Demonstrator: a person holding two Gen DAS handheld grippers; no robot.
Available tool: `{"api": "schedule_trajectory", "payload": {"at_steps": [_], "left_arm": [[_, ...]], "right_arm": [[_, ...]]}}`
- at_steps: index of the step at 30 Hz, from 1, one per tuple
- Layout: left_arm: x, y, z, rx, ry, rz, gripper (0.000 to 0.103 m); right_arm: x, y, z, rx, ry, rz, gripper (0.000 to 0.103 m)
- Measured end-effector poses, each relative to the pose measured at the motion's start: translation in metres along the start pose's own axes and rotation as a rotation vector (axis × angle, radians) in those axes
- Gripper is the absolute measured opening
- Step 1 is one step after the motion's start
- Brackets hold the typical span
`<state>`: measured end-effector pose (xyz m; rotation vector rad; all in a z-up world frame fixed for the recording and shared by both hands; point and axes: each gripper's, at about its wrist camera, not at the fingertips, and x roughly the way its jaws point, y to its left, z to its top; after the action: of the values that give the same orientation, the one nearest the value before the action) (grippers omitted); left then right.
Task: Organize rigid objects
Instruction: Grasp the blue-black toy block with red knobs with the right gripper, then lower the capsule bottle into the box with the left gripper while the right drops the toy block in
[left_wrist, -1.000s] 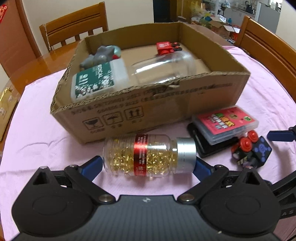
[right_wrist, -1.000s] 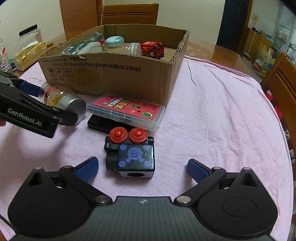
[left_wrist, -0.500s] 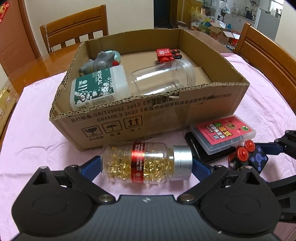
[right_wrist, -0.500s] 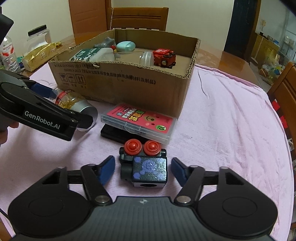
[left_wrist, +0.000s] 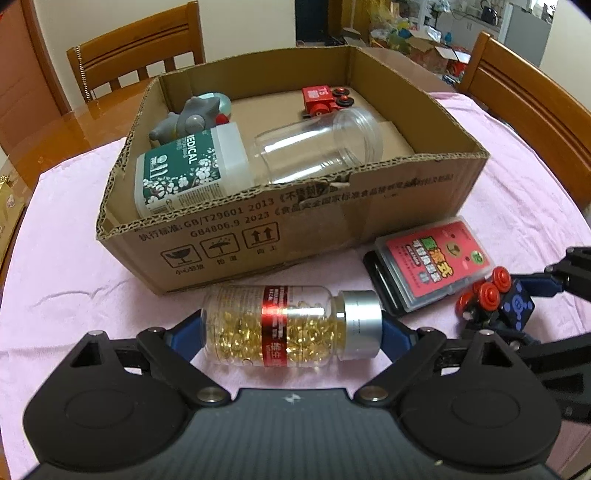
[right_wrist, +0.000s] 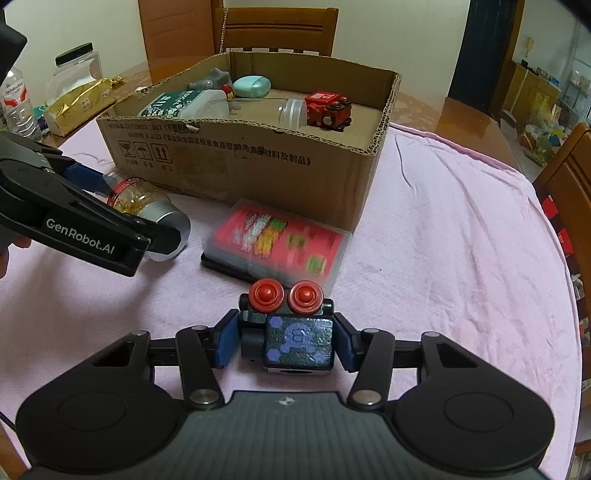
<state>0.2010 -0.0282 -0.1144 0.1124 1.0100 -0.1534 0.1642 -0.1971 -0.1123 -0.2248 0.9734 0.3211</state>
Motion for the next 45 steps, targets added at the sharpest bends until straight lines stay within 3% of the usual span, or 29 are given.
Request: {"api": "schedule_trajectory", "payload": {"at_steps": [15, 25, 31, 41, 43, 45], "left_arm": [[-0.059, 0.012, 0.011, 0.129, 0.006, -0.056, 0.093], [-0.094, 0.021, 0.026, 0.159, -0.036, -0.054, 0.093], [-0.105, 0.031, 0.037, 0.133, -0.075, -0.031, 0.093], [-0.107, 0.045, 0.061, 0.105, -0.127, 0.032, 0.093], [-0.106, 0.047, 0.066, 0.106, -0.134, 0.040, 0.093], [-0.105, 0.048, 0.072, 0.107, -0.142, 0.046, 0.093]], "right_arm": [[-0.043, -0.008, 0.020, -0.104, 0.009, 0.041, 0.056], [-0.070, -0.025, 0.079, -0.142, -0.098, 0.077, 0.056], [-0.048, -0.032, 0.125, -0.170, -0.140, 0.059, 0.057], [0.006, -0.042, 0.166, -0.178, -0.110, 0.038, 0.057], [0.010, -0.042, 0.169, -0.177, -0.116, 0.019, 0.061], [0.008, -0.043, 0.168, -0.170, -0.127, 0.012, 0.074]]}}
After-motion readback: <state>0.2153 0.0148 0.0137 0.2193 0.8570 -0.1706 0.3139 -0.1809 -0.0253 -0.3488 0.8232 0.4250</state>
